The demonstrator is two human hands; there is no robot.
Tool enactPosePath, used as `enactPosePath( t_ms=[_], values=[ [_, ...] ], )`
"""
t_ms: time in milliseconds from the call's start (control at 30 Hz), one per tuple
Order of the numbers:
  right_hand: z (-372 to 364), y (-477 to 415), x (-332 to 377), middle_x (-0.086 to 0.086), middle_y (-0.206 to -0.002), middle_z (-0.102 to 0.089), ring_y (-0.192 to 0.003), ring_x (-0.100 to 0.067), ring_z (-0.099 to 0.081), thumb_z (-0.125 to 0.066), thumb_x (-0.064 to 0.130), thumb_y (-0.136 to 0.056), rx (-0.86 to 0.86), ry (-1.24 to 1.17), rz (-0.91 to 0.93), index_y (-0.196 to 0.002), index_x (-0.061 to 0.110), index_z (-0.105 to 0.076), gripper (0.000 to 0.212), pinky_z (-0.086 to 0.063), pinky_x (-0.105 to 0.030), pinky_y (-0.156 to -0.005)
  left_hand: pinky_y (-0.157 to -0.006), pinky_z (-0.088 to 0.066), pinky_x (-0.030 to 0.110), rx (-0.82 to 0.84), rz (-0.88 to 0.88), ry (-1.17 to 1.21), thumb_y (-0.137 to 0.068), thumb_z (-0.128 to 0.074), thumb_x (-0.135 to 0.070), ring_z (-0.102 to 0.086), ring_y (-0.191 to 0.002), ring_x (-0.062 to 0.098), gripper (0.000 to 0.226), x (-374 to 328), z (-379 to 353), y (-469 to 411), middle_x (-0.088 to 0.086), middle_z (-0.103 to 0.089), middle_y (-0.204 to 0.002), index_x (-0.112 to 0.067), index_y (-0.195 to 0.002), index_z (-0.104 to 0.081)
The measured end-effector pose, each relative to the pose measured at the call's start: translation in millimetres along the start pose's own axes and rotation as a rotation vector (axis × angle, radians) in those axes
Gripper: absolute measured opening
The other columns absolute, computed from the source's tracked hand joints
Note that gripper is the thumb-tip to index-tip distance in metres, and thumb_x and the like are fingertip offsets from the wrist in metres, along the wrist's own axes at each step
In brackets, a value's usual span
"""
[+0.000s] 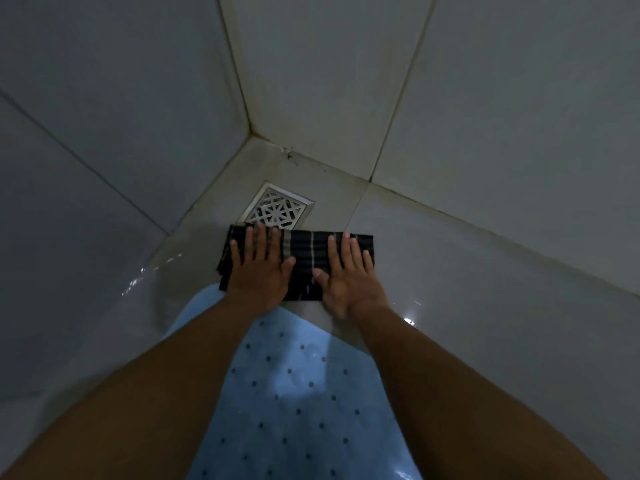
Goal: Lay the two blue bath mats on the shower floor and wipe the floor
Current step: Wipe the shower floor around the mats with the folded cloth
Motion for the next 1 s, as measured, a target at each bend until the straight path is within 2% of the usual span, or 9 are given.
enactPosePath(
  t_ms=[300,367,467,567,633,733,1000],
  values=[
    [24,-27,-51,-0.007,-0.164,0.021,-0.151,-0.018,0.02,-0.015,0.055,-0.103,0.043,0.129,0.303,-0.157,0.022,0.015,0.07,0.009,-0.039,-0.123,-0.119,0.014,0.052,-0.082,0.352,0.147,-0.103,-0.01,-0.051,0.016,-0.152,0.03,0.068,-53,-11,28,0.012,0.013,-0.165,-0.014,-0.158,0.008],
    [29,-34,-57,-0.006,-0.165,0.019,-0.151,-0.018,0.018,-0.008,0.06,-0.1,0.046,0.144,0.372,-0.157,0.023,0.013,0.071,0.009,-0.038,-0.123,-0.119,0.013,0.051,-0.113,0.445,0.182,-0.103,-0.007,-0.051,0.015,-0.152,0.029,0.068,-64,-12,34,0.011,0.011,-0.166,-0.015,-0.158,0.008],
    [35,-43,-60,-0.007,-0.165,0.017,-0.151,-0.02,0.017,0.013,0.064,-0.085,0.026,0.218,0.478,-0.156,0.021,0.015,0.083,0.008,-0.039,-0.123,-0.119,0.013,0.05,-0.142,0.55,0.22,-0.102,-0.003,-0.053,0.015,-0.152,0.028,0.068,-76,-17,42,0.01,0.012,-0.166,-0.016,-0.158,0.008],
    [35,-47,-61,-0.009,-0.164,0.02,-0.151,-0.022,0.019,-0.003,0.058,-0.1,0.064,0.254,0.527,-0.156,0.02,0.018,0.07,0.008,-0.041,-0.123,-0.119,0.012,0.048,-0.185,0.588,0.235,-0.096,0.002,-0.059,0.012,-0.153,0.027,0.075,-78,-13,43,0.009,0.008,-0.166,-0.018,-0.159,0.004],
    [37,-48,-57,-0.009,-0.164,0.022,-0.15,-0.022,0.021,-0.012,0.054,-0.104,0.085,0.262,0.529,-0.156,0.021,0.018,0.069,0.01,-0.042,-0.122,-0.119,0.012,0.049,-0.171,0.596,0.25,-0.101,-0.005,-0.058,0.014,-0.152,0.026,0.071,-75,-15,43,0.008,0.01,-0.166,-0.018,-0.159,0.005],
    [35,-46,-57,-0.01,-0.163,0.024,-0.15,-0.023,0.022,-0.011,0.052,-0.104,0.104,0.288,0.509,-0.155,0.02,0.019,0.068,0.011,-0.043,-0.122,-0.12,0.01,0.05,-0.127,0.592,0.252,-0.101,-0.01,-0.056,0.017,-0.152,0.026,0.071,-75,-18,43,0.008,0.014,-0.166,-0.019,-0.159,0.007],
    [35,-46,-57,-0.009,-0.162,0.027,-0.148,-0.022,0.026,-0.01,0.052,-0.103,0.107,0.329,0.47,-0.156,0.021,0.018,0.067,0.014,-0.041,-0.12,-0.121,0.005,0.053,-0.191,0.59,0.279,-0.1,-0.011,-0.057,0.011,-0.153,0.029,0.072,-74,-21,42,0.01,0.006,-0.166,-0.017,-0.159,0.002]
  ],
)
Point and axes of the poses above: each hand's wrist, its own y-axis away from the middle knuckle, its own z-axis out of the back of the hand, x = y × z, the point moved 10 cm from there along -y, towards the middle knuckle
